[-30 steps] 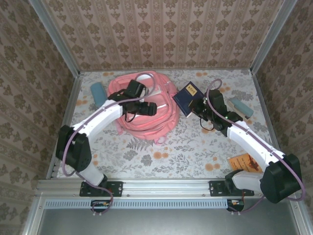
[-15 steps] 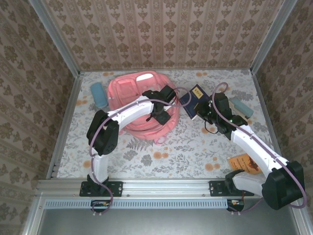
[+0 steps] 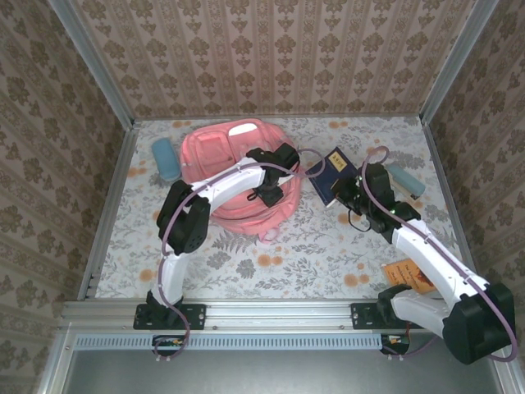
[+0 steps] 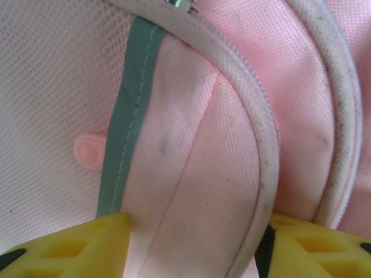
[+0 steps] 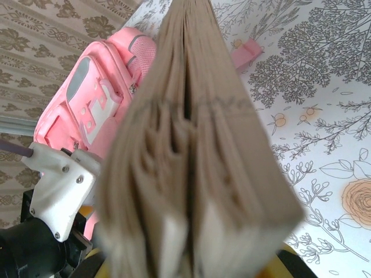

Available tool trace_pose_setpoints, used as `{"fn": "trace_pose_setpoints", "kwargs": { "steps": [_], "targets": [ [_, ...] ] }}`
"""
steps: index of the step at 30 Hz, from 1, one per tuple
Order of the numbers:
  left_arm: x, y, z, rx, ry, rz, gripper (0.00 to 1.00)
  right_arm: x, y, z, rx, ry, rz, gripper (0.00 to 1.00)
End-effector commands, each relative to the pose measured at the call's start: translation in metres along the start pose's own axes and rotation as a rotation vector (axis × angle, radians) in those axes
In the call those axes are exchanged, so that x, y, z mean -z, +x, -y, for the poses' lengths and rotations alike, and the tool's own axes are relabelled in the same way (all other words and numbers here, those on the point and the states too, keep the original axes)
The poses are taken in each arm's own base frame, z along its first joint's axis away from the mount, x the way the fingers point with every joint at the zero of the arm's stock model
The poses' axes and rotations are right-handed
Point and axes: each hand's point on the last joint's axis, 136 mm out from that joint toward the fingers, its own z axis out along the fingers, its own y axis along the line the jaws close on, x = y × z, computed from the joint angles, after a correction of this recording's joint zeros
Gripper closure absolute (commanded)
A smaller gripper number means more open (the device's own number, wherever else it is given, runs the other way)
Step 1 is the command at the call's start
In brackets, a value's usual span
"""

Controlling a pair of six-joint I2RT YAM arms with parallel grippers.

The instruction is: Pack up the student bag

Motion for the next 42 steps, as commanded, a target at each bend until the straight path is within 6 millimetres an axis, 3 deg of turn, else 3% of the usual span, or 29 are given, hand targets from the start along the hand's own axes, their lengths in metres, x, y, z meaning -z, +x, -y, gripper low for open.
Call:
{"fn": "trace_pose_setpoints", "kwargs": {
  "steps": [1, 4, 8, 14, 20, 26, 30, 34, 42],
  "targets": [
    [0.006, -0.002, -0.014, -0.020, -0.059, -0.012, 0.55, 0.012, -0.010, -0.005, 0.018, -0.030, 0.047, 0.97],
    [0.020, -0.010, -0.024, -0.011, -0.098, 0.030, 0.70, 0.017, -0.011, -0.003, 0.027, -0.024, 0.059, 0.97],
    [0.056, -0.025, -0.042, 0.029, -0.177, 0.152, 0.80, 0.022, -0.012, -0.005, 0.044, -0.037, 0.069, 0.97],
    [0.129, -0.046, -0.076, 0.118, -0.335, 0.402, 0.86, 0.023, -0.007, -0.016, 0.070, -0.117, 0.055, 0.97],
    [0.179, -0.057, -0.096, 0.219, -0.394, 0.597, 0.89, 0.026, 0.002, -0.027, 0.107, -0.200, 0.020, 0.97],
    [0.202, -0.071, -0.100, 0.282, -0.368, 0.718, 0.89, 0.028, 0.015, -0.041, 0.097, -0.305, -0.038, 0.97],
    [0.204, -0.077, -0.095, 0.291, -0.340, 0.751, 0.89, 0.022, 0.028, -0.047, 0.060, -0.345, -0.090, 0.97],
    [0.207, -0.079, -0.092, 0.301, -0.319, 0.771, 0.90, 0.009, 0.040, -0.056, -0.020, -0.392, -0.160, 0.97],
    [0.228, -0.077, -0.085, 0.313, -0.248, 0.837, 0.92, -0.025, 0.048, -0.099, -0.108, -0.488, -0.269, 0.97]
  ]
}}
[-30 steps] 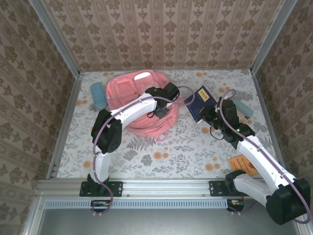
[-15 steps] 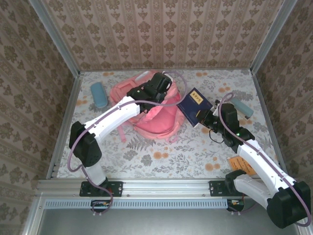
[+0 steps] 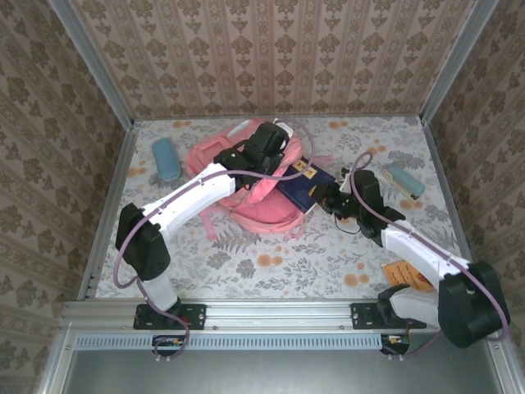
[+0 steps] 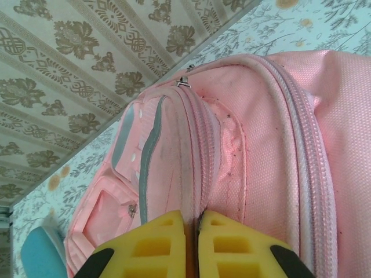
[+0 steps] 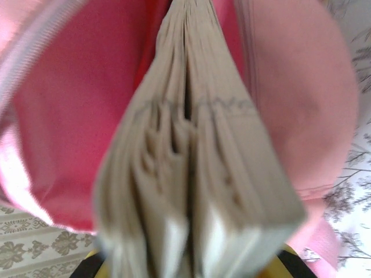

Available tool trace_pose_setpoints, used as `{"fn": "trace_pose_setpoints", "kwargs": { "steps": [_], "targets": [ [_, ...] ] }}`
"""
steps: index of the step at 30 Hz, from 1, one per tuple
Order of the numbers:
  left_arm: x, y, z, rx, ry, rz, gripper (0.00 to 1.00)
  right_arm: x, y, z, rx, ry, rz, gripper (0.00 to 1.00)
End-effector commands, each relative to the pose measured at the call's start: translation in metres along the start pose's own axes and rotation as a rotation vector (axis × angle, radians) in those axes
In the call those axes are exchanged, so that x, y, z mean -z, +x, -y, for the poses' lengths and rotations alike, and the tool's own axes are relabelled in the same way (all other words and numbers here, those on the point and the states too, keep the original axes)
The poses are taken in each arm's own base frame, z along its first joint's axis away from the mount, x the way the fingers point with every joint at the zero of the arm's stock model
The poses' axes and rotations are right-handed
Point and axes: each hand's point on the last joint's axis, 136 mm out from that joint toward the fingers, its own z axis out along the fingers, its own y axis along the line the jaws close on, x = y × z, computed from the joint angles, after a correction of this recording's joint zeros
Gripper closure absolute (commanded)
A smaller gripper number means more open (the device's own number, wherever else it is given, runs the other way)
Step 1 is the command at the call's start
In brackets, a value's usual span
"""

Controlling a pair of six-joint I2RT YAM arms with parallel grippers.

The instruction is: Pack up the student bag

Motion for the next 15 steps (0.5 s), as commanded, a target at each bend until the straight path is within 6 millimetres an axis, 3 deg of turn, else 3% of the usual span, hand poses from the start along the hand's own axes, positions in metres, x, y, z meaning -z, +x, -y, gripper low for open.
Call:
{"fn": "trace_pose_setpoints", "kwargs": {
  "steps": [1, 4, 15],
  "targets": [
    [0.049, -0.056, -0.024, 0.141, 0.001, 0.221, 0.92, -0.012, -0.010, -0.060, 0.012, -0.176, -0.002, 0.97],
    [0.051, -0.055, -0.024, 0.153, 0.009, 0.223, 0.93, -0.029, -0.016, -0.068, -0.004, -0.182, 0.013, 0.97],
    [0.061, -0.055, -0.027, 0.171, 0.028, 0.245, 0.95, -0.104, -0.033, -0.068, -0.077, -0.147, 0.099, 0.98]
  ]
}}
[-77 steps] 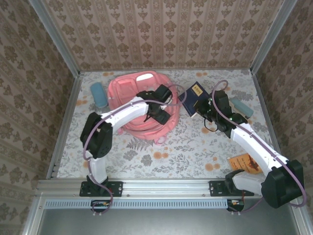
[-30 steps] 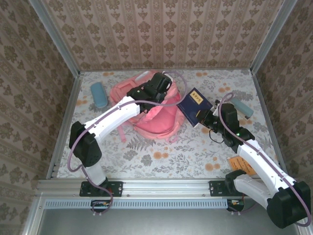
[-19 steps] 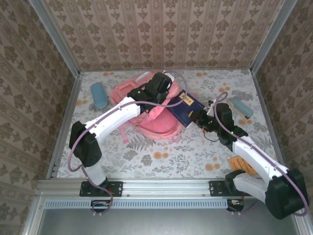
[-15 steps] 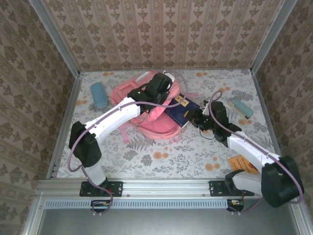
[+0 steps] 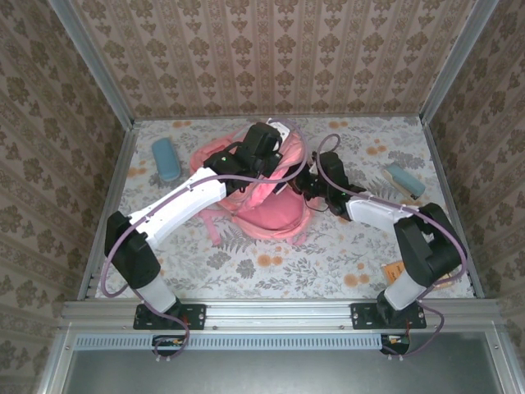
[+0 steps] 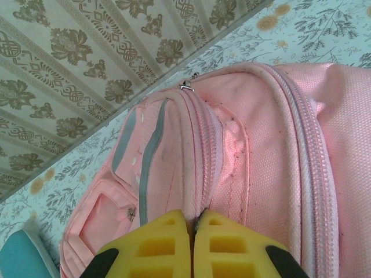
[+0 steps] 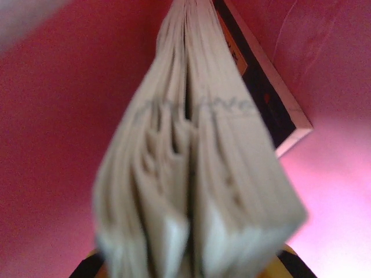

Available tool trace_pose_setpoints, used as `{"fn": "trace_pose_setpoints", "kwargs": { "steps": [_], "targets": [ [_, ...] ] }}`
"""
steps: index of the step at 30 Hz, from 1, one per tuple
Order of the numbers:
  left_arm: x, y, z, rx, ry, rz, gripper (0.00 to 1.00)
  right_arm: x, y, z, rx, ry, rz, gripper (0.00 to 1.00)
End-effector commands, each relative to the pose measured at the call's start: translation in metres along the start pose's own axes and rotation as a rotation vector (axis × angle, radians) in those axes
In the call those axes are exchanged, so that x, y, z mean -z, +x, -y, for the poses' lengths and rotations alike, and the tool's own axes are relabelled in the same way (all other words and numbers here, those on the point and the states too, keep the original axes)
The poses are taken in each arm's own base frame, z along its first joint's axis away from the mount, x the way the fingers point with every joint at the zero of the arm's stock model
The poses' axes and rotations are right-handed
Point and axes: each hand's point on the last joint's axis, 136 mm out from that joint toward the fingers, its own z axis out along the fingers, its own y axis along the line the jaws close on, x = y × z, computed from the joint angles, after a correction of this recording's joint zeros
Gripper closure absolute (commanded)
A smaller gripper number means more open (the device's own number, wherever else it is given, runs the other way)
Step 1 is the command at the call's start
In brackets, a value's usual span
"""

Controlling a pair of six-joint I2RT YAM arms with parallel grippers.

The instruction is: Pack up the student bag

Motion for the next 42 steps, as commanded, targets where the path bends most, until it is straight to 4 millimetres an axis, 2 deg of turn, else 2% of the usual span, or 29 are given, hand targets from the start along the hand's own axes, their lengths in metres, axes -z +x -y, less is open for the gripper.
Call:
{"fn": "trace_pose_setpoints", "kwargs": {
  "steps": [1, 7, 11, 15, 18, 21, 23, 26, 32, 35, 42],
  "targets": [
    [0.035, -0.053, -0.019, 0.109, -0.024, 0.198, 0.96, -0.017, -0.015, -0.029, -0.006, -0.081, 0.107, 0.98],
    [0.028, -0.051, -0.017, 0.109, -0.021, 0.179, 0.97, -0.048, -0.011, -0.026, -0.058, -0.093, 0.158, 0.98],
    [0.026, -0.050, -0.017, 0.116, -0.017, 0.174, 0.97, -0.073, -0.008, -0.008, -0.109, -0.033, 0.167, 0.99],
    [0.026, -0.049, -0.017, 0.122, -0.014, 0.169, 0.97, -0.092, -0.005, 0.000, -0.142, -0.031, 0.152, 0.97],
    [0.025, -0.048, -0.017, 0.125, -0.010, 0.164, 0.98, -0.100, -0.004, 0.001, -0.130, -0.020, 0.133, 0.90],
    [0.024, -0.048, -0.018, 0.130, -0.008, 0.162, 0.98, -0.104, 0.000, 0.001, -0.115, -0.005, 0.103, 0.72],
    [0.024, -0.048, -0.018, 0.131, -0.006, 0.163, 0.98, -0.102, 0.005, 0.007, -0.142, 0.027, 0.081, 0.59],
    [0.025, -0.049, -0.021, 0.131, -0.010, 0.162, 0.98, -0.094, 0.008, 0.002, -0.159, 0.018, 0.071, 0.47],
    [0.026, -0.047, -0.026, 0.141, -0.013, 0.158, 0.98, -0.065, 0.008, -0.005, -0.171, 0.051, 0.066, 0.34],
    [0.025, -0.045, -0.026, 0.147, -0.013, 0.153, 0.98, -0.053, 0.011, -0.004, -0.179, 0.068, 0.055, 0.33],
    [0.023, -0.042, -0.028, 0.156, -0.015, 0.146, 0.98, -0.036, 0.023, 0.007, -0.230, 0.082, 0.010, 0.38]
  ]
}}
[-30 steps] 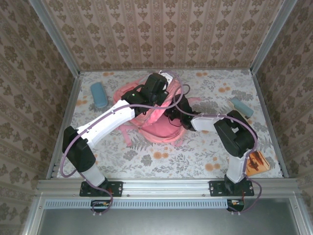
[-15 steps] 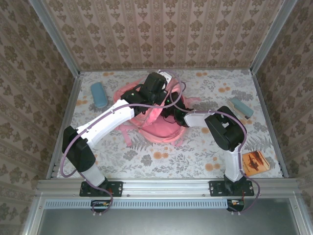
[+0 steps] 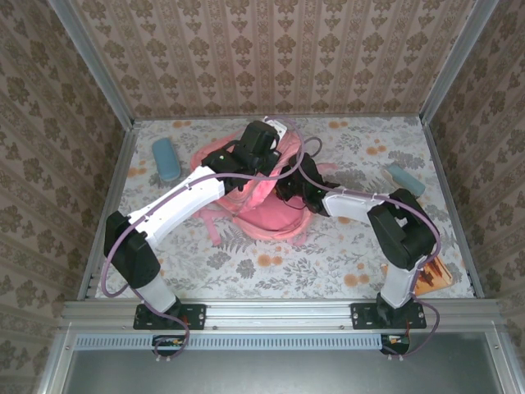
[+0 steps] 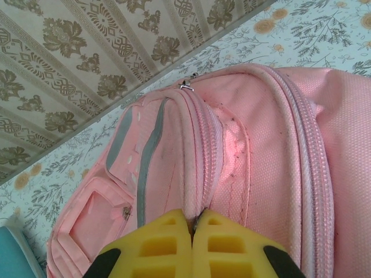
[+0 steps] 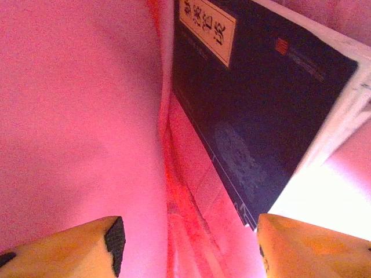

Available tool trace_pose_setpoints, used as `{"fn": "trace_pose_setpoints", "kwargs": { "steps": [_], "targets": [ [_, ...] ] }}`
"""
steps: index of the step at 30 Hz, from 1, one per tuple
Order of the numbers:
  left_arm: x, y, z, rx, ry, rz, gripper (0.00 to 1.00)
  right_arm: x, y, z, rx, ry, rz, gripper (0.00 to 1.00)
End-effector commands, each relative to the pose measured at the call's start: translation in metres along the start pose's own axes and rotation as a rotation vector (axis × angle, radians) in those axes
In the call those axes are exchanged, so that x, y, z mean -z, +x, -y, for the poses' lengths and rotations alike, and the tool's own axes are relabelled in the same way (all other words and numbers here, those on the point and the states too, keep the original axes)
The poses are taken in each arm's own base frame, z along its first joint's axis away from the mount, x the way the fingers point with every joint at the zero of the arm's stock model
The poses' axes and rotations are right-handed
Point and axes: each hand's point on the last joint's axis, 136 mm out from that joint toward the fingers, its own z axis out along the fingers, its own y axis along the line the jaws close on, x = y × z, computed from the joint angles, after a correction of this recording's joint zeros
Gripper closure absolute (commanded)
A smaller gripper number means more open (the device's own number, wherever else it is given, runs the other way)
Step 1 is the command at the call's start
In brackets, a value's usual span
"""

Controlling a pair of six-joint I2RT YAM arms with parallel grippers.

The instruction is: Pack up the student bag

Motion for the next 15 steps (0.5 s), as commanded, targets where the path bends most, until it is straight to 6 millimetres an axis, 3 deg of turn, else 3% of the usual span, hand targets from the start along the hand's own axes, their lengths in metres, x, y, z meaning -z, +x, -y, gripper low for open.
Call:
{"fn": "trace_pose_setpoints", "kwargs": {
  "steps": [1, 3, 5, 8, 15],
  "targets": [
    [0.026, -0.044, -0.022, 0.100, -0.032, 0.153, 0.98, 0.015, 0.006, 0.006, -0.027, 0.018, -0.035, 0.40],
    [0.025, -0.041, -0.023, 0.099, -0.035, 0.146, 0.99, 0.026, 0.009, 0.005, -0.004, 0.019, -0.047, 0.46],
    [0.024, -0.037, -0.024, 0.103, -0.037, 0.138, 0.99, 0.042, 0.016, 0.004, 0.022, 0.005, -0.075, 0.60],
    [0.018, -0.028, -0.024, 0.108, -0.029, 0.119, 0.99, 0.073, 0.018, 0.014, 0.075, 0.035, -0.049, 0.74],
    [-0.008, 0.008, -0.023, 0.142, -0.006, 0.027, 0.98, 0.156, -0.031, 0.037, 0.229, 0.195, 0.218, 0.81]
  ]
}}
